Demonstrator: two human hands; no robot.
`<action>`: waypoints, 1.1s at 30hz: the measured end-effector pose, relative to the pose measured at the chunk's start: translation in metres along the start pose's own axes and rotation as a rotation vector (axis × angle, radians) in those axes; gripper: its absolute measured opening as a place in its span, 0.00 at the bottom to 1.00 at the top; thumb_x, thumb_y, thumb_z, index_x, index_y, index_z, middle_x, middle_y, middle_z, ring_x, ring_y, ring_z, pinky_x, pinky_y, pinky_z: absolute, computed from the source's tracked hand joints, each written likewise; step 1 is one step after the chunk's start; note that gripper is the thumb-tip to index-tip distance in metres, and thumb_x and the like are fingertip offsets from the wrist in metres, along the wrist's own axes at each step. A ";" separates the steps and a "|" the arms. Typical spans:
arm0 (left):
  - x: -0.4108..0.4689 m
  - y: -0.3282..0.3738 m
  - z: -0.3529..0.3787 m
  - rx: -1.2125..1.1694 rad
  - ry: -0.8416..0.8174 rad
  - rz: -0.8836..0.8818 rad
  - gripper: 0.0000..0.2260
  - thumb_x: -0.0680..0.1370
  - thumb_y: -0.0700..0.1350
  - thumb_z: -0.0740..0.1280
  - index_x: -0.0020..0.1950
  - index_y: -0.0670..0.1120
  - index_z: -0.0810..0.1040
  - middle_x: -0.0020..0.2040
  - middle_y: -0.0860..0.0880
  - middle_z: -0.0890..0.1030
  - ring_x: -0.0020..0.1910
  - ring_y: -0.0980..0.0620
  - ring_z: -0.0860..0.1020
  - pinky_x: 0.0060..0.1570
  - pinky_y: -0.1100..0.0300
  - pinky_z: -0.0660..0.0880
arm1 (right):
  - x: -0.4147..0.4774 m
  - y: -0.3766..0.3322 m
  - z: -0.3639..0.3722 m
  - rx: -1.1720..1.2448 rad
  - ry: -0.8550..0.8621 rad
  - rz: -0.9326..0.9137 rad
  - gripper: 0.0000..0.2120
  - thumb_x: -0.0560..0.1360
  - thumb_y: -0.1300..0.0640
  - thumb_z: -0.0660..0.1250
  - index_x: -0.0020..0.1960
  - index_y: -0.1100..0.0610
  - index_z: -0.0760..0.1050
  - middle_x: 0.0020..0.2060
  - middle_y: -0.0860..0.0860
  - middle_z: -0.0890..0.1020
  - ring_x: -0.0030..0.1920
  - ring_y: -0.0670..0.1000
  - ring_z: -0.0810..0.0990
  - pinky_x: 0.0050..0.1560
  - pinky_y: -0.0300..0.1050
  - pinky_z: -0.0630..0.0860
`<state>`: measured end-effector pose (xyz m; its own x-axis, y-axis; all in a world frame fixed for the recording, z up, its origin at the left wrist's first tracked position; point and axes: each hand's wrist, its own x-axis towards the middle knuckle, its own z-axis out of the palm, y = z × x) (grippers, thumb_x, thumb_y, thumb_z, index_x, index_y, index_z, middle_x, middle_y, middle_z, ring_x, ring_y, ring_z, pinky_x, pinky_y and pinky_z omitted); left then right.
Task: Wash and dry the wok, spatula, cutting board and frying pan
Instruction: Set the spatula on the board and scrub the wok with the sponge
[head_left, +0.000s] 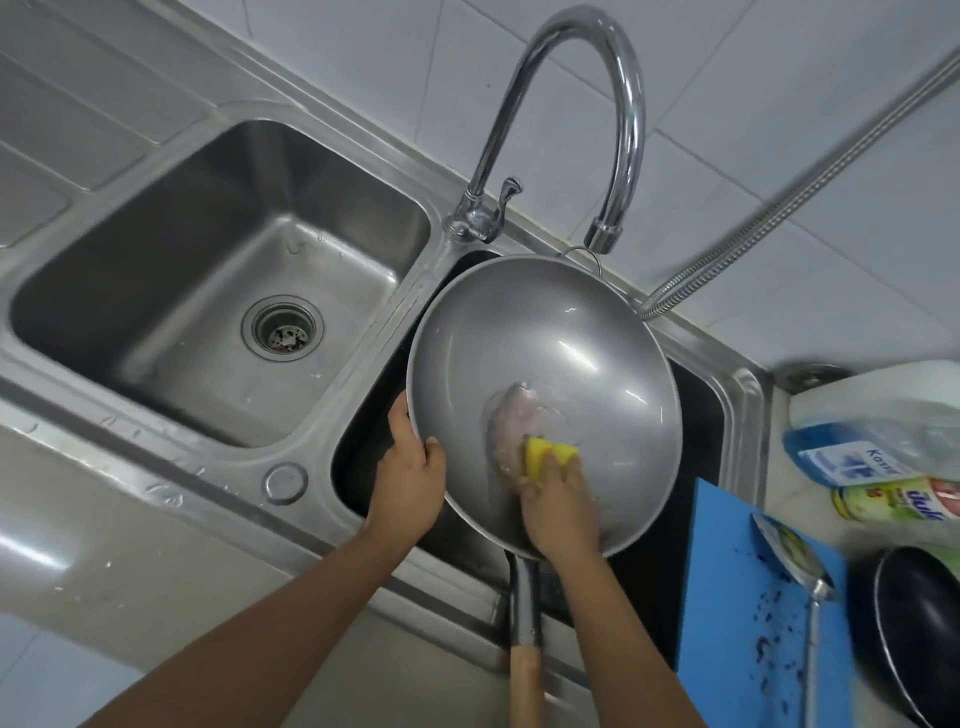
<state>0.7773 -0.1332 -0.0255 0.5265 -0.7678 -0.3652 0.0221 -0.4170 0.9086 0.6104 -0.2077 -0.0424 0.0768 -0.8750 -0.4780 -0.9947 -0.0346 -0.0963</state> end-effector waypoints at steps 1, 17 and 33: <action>-0.001 0.001 0.000 0.014 0.006 0.006 0.29 0.82 0.41 0.59 0.78 0.54 0.49 0.53 0.45 0.79 0.47 0.49 0.80 0.49 0.51 0.78 | -0.010 -0.010 0.004 0.088 -0.044 -0.070 0.26 0.80 0.44 0.56 0.76 0.51 0.59 0.76 0.56 0.57 0.71 0.61 0.64 0.71 0.54 0.63; -0.001 0.001 0.000 -0.012 -0.004 -0.005 0.29 0.81 0.39 0.58 0.78 0.54 0.50 0.53 0.45 0.79 0.48 0.45 0.79 0.52 0.50 0.76 | -0.078 0.022 -0.022 -0.057 0.070 -0.187 0.16 0.80 0.47 0.56 0.65 0.43 0.75 0.65 0.44 0.75 0.61 0.53 0.69 0.62 0.51 0.67; -0.002 0.002 -0.003 0.015 -0.006 0.018 0.27 0.82 0.40 0.59 0.78 0.50 0.51 0.56 0.41 0.79 0.51 0.45 0.80 0.54 0.49 0.79 | -0.072 0.014 -0.036 0.421 -0.302 -0.318 0.18 0.73 0.43 0.69 0.61 0.45 0.79 0.63 0.38 0.76 0.65 0.41 0.73 0.71 0.45 0.66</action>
<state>0.7787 -0.1311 -0.0223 0.5217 -0.7779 -0.3504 0.0004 -0.4105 0.9119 0.5883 -0.1625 0.0216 0.4428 -0.6754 -0.5898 -0.8124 -0.0239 -0.5826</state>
